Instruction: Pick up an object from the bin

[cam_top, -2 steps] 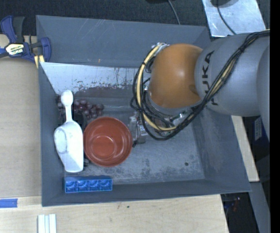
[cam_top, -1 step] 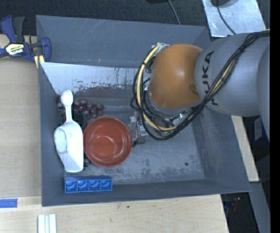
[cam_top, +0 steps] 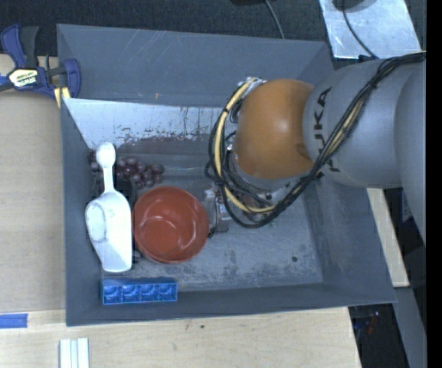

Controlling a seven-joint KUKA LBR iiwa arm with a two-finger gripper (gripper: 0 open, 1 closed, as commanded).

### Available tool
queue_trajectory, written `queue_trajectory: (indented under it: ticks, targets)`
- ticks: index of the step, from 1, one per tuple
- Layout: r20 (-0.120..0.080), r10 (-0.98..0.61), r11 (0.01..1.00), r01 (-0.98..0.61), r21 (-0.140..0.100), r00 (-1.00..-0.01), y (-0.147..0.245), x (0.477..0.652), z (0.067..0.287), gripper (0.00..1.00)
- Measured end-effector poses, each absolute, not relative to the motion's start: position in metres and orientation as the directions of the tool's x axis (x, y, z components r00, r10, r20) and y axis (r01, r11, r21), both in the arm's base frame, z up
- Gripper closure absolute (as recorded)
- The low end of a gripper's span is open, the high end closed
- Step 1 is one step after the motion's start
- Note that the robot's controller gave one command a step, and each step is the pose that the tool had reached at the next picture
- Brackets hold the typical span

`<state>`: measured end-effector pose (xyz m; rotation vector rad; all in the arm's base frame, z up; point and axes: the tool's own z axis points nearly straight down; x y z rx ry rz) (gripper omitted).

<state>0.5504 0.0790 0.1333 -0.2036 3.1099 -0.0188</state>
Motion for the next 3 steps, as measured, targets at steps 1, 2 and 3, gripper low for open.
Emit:
queue_trajectory:
  ticks: [1,2,3]
  targets:
    - [-0.032,-0.112,0.994,-0.112,-0.014,-0.993,0.088,0.571,0.114,1.0]
    - [-0.029,-0.095,0.995,-0.094,-0.014,-0.995,0.085,0.582,0.2,1.0]
    - [-0.031,-0.128,0.992,-0.128,-0.015,-0.991,0.083,0.576,0.234,1.0]
